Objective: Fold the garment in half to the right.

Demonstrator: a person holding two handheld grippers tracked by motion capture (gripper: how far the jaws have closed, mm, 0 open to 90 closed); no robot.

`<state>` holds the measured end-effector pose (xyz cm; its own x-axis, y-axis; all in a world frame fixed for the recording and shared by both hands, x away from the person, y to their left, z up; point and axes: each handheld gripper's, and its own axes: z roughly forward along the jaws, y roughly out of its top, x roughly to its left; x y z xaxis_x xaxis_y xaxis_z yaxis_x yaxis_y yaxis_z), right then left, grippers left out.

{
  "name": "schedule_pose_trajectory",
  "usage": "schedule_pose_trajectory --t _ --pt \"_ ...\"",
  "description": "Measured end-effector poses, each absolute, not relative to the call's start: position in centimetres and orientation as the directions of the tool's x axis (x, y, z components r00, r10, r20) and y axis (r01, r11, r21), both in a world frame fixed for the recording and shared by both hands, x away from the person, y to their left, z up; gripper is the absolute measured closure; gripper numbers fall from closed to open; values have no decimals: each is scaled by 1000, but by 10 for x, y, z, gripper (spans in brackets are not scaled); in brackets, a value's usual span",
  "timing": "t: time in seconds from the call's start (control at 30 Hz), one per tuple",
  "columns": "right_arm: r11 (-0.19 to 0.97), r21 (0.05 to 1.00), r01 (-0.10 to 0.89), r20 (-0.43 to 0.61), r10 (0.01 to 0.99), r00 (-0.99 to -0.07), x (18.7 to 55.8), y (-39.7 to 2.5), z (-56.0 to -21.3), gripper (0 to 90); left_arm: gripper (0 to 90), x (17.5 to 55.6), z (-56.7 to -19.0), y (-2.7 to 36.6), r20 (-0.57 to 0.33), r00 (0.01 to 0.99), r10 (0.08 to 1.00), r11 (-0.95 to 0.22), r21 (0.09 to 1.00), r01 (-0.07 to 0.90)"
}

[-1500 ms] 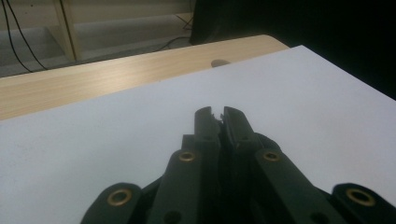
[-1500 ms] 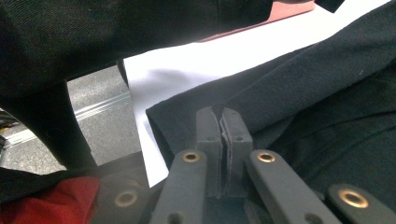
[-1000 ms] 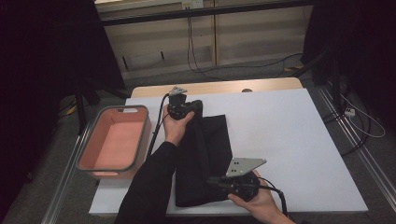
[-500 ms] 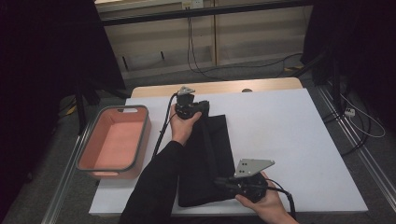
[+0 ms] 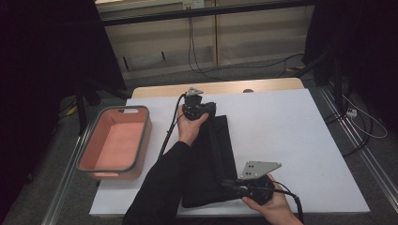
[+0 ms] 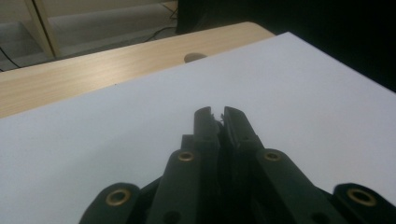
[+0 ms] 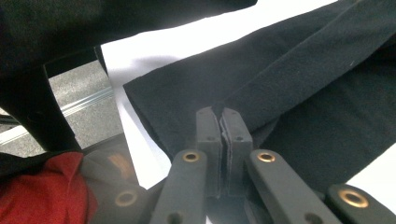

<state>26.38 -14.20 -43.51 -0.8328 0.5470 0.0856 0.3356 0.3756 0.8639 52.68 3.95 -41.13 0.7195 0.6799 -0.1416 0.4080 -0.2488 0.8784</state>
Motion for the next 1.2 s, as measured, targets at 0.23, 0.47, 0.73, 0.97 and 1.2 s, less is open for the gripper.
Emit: schedule_pose_trajectory --t 0.23,0.47,0.73,0.97,1.2 --pt "397 847 355 86 556 -827 266 -144 -441 874 836 529 -423 32 -139 711 690 -259 869 422" --pt "411 831 375 80 579 -811 270 -147 -446 874 661 529 -425 31 -145 709 690 -264 862 433" --pt "431 806 405 81 598 -798 275 -150 -452 874 271 524 -415 44 -180 680 711 -212 867 451" --pt "430 799 419 85 609 -788 275 -152 -454 873 198 518 -416 59 -143 673 726 -233 869 436" --pt "413 798 438 110 616 -780 272 -158 -455 865 143 507 -421 79 -125 673 729 -248 868 431"
